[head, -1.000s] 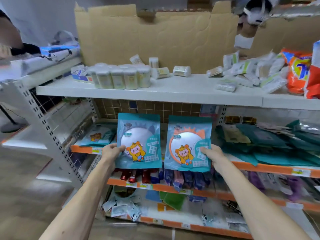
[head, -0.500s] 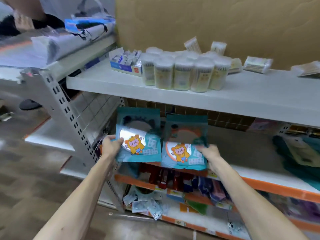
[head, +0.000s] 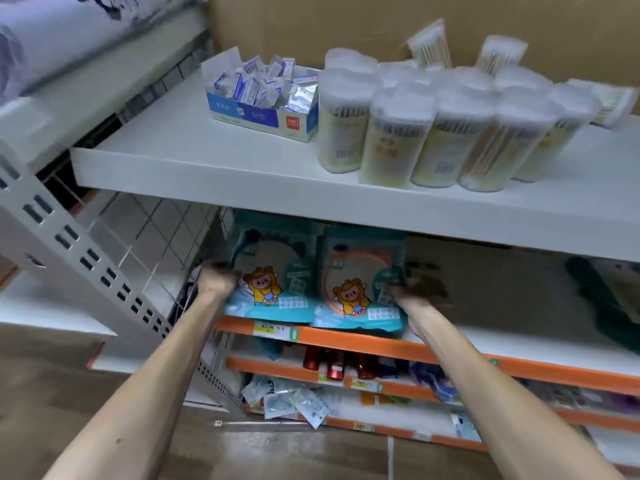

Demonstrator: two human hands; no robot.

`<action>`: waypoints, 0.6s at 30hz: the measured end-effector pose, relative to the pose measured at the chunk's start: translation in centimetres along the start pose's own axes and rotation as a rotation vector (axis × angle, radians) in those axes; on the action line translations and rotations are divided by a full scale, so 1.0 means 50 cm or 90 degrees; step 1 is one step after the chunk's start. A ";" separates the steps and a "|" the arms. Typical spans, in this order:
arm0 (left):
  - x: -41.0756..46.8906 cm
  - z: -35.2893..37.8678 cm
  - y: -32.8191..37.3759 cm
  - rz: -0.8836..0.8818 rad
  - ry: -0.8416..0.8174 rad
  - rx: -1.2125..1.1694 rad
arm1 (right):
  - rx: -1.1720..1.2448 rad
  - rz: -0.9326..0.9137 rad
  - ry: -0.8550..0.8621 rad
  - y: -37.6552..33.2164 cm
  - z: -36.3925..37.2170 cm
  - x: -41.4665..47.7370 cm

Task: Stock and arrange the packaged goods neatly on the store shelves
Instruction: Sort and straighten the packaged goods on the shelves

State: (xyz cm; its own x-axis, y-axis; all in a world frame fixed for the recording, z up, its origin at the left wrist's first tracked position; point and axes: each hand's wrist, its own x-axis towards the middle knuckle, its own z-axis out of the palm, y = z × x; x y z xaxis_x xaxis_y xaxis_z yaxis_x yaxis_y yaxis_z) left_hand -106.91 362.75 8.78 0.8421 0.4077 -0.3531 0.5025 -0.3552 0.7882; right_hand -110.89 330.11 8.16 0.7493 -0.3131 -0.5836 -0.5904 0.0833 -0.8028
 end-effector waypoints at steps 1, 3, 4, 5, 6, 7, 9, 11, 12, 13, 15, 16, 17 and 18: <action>0.006 0.002 -0.001 0.004 -0.014 0.007 | -0.002 -0.005 0.004 0.000 0.003 0.003; 0.019 0.006 -0.004 0.014 -0.024 0.011 | -0.021 -0.023 0.021 0.002 0.009 0.013; 0.026 0.009 -0.008 0.017 -0.019 0.013 | -0.047 -0.041 0.038 0.004 0.013 0.019; 0.033 0.011 -0.011 0.018 -0.016 0.021 | -0.093 -0.066 0.063 0.007 0.017 0.027; 0.040 0.014 -0.014 0.017 -0.012 0.029 | -0.166 -0.100 0.090 0.008 0.021 0.032; 0.045 0.017 -0.018 0.019 -0.010 0.037 | -0.255 -0.140 0.117 0.009 0.024 0.035; 0.049 0.027 -0.020 0.027 0.003 0.063 | -0.440 -0.207 0.162 0.013 0.027 0.033; 0.051 0.035 -0.023 0.037 0.023 0.101 | -0.567 -0.225 0.188 0.016 0.028 0.024; 0.052 0.037 -0.024 0.038 0.032 0.117 | -0.613 -0.220 0.199 0.016 0.029 0.018; 0.048 0.038 -0.023 0.039 0.038 0.134 | -0.649 -0.208 0.208 0.016 0.029 0.014; 0.047 0.040 -0.023 0.041 0.045 0.182 | -0.693 -0.197 0.221 0.018 0.029 0.013; 0.047 0.042 -0.024 0.037 0.052 0.223 | -0.701 -0.202 0.226 0.020 0.029 0.013; 0.041 0.043 -0.020 0.034 0.062 0.268 | -0.700 -0.209 0.230 0.023 0.027 0.014; 0.036 0.045 -0.016 0.043 0.074 0.313 | -0.702 -0.227 0.235 0.024 0.024 0.011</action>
State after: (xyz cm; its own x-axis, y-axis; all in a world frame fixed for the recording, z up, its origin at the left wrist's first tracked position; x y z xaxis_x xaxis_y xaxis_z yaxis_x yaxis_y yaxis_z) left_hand -105.36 361.88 6.37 0.8630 0.4503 -0.2290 0.5033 -0.7267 0.4675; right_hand -110.83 331.16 6.71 0.8974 -0.4192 -0.1377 -0.4412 -0.8553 -0.2715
